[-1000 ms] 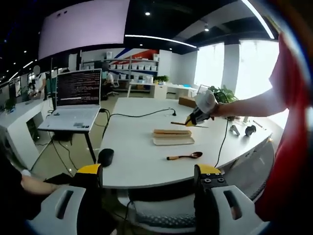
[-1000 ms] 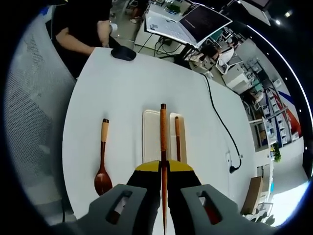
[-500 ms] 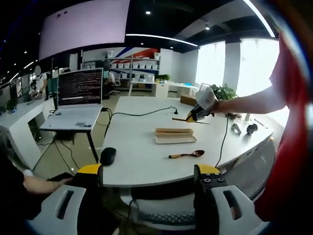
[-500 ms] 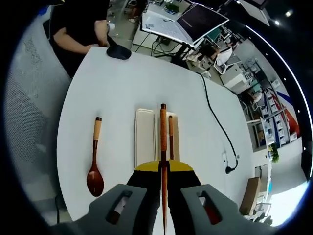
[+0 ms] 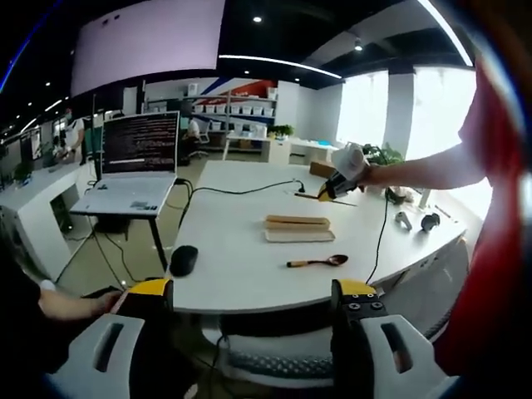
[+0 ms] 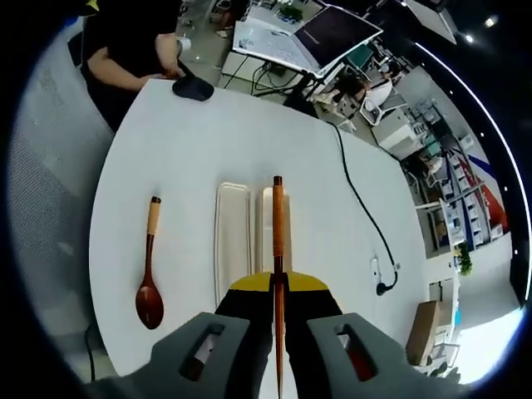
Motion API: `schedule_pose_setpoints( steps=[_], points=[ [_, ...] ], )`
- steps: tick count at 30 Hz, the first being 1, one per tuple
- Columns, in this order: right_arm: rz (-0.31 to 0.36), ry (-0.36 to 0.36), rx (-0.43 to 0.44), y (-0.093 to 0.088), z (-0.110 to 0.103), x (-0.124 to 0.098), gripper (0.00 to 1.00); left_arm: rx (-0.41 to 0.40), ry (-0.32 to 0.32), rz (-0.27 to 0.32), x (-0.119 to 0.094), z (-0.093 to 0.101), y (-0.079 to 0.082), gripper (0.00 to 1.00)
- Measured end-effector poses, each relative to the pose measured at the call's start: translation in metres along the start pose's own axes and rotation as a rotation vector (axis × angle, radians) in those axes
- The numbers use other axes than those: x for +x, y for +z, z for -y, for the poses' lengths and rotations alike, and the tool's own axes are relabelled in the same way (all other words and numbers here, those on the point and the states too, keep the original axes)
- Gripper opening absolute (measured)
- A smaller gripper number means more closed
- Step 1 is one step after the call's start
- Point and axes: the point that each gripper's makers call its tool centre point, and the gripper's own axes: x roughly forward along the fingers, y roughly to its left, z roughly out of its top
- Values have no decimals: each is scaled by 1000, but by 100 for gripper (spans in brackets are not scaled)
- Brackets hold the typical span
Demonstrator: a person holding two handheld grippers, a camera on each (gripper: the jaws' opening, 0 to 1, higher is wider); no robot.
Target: Arrange the utensils inside the cutlery case until each visible utensil rests in its matching compartment.
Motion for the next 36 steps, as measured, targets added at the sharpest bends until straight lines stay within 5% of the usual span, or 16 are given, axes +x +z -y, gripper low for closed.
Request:
schedule_pose_setpoints(
  steps=[20,36],
  points=[
    [-8,20,8,-2,-13,1,0,5,4,-4,-5,2,-2,79],
    [-19,3,5,4,-2,-6,0,-22,25,13,-14,-9,-5,79]
  ],
)
